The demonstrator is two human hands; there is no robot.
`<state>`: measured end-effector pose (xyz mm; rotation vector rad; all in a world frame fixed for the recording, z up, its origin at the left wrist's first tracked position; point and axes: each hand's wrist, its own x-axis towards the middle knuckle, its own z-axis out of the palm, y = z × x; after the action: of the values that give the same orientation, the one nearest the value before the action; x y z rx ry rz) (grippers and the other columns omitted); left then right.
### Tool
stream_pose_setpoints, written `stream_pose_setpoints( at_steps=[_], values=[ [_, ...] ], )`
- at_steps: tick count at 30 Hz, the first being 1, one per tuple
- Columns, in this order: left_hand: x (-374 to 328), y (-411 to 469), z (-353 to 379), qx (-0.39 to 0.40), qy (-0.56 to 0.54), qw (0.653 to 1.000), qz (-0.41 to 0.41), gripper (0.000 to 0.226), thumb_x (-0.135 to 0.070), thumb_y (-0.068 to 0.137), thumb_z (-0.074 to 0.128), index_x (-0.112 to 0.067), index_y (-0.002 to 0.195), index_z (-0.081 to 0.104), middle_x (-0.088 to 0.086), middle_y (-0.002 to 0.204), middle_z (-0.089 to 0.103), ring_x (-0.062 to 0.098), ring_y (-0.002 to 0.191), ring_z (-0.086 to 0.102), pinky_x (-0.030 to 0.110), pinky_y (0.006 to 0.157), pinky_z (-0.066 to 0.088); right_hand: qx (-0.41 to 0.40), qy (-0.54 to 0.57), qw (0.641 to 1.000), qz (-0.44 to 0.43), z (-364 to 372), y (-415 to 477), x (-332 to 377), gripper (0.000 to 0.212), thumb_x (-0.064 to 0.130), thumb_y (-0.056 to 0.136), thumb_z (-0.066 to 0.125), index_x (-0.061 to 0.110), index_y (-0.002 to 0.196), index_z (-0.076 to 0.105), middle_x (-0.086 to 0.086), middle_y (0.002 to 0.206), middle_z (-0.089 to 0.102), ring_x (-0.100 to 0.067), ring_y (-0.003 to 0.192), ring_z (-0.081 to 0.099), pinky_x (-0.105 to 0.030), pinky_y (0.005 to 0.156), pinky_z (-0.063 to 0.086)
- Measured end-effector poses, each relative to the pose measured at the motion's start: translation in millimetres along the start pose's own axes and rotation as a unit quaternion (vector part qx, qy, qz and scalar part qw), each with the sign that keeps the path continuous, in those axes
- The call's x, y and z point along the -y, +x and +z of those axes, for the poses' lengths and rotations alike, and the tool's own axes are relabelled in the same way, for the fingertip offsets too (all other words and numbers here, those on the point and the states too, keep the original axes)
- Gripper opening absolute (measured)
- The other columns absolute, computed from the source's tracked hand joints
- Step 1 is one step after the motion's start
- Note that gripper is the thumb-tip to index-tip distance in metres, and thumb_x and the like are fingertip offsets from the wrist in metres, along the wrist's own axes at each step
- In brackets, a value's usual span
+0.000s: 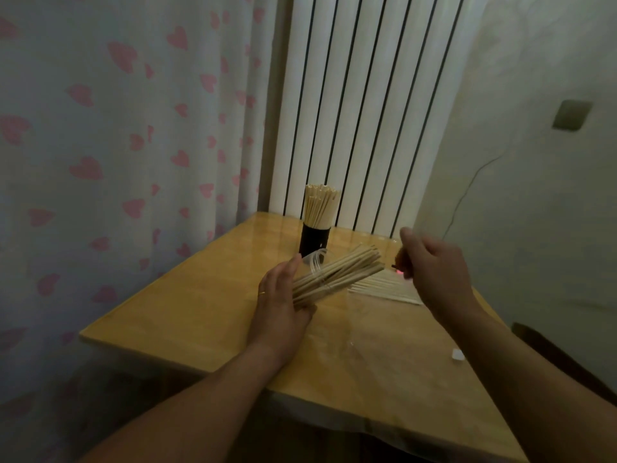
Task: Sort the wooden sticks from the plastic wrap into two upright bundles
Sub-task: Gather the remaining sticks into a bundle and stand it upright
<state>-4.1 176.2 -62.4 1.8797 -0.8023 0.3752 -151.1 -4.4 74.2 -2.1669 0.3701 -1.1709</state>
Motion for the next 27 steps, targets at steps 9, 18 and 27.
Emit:
stream_pose_setpoints(
  at_steps=[9, 18, 27],
  values=[
    [-1.7, 0.1, -0.1, -0.02, -0.008, 0.999, -0.031, 0.103, -0.024, 0.089, 0.083, -0.05, 0.163, 0.016, -0.007, 0.167, 0.024, 0.02, 0.151, 0.025, 0.043, 0.119, 0.038, 0.343, -0.292, 0.892, 0.044, -4.7, -59.3, -52.5, 0.033, 0.038, 0.109, 0.051, 0.034, 0.14, 0.061, 0.013, 0.142, 0.061, -0.005, 0.122, 0.06, -0.029, 0.106, 0.05],
    [4.2, 3.4, 0.6, -0.06, -0.029, 0.996, -0.066, 0.103, -0.022, 0.09, 0.083, -0.048, 0.163, 0.016, -0.008, 0.167, 0.021, 0.016, 0.153, 0.021, 0.034, 0.116, 0.032, 0.326, -0.353, 0.864, 0.154, 46.0, -5.5, -104.6, 0.071, 0.02, 0.101, 0.051, 0.038, 0.164, 0.024, 0.002, 0.169, 0.026, -0.032, 0.141, 0.049, -0.044, 0.115, 0.042],
    [6.6, 4.4, 5.4, -0.057, -0.007, 0.998, -0.028, 0.103, -0.02, 0.087, 0.084, -0.05, 0.163, 0.019, -0.011, 0.165, 0.024, 0.01, 0.15, 0.021, 0.031, 0.116, 0.031, 0.359, -0.475, 0.795, 0.115, 93.3, 61.2, -189.0, 0.062, 0.051, 0.09, 0.042, 0.028, 0.148, 0.044, -0.002, 0.15, 0.044, -0.027, 0.126, 0.053, -0.052, 0.104, 0.052]
  ],
)
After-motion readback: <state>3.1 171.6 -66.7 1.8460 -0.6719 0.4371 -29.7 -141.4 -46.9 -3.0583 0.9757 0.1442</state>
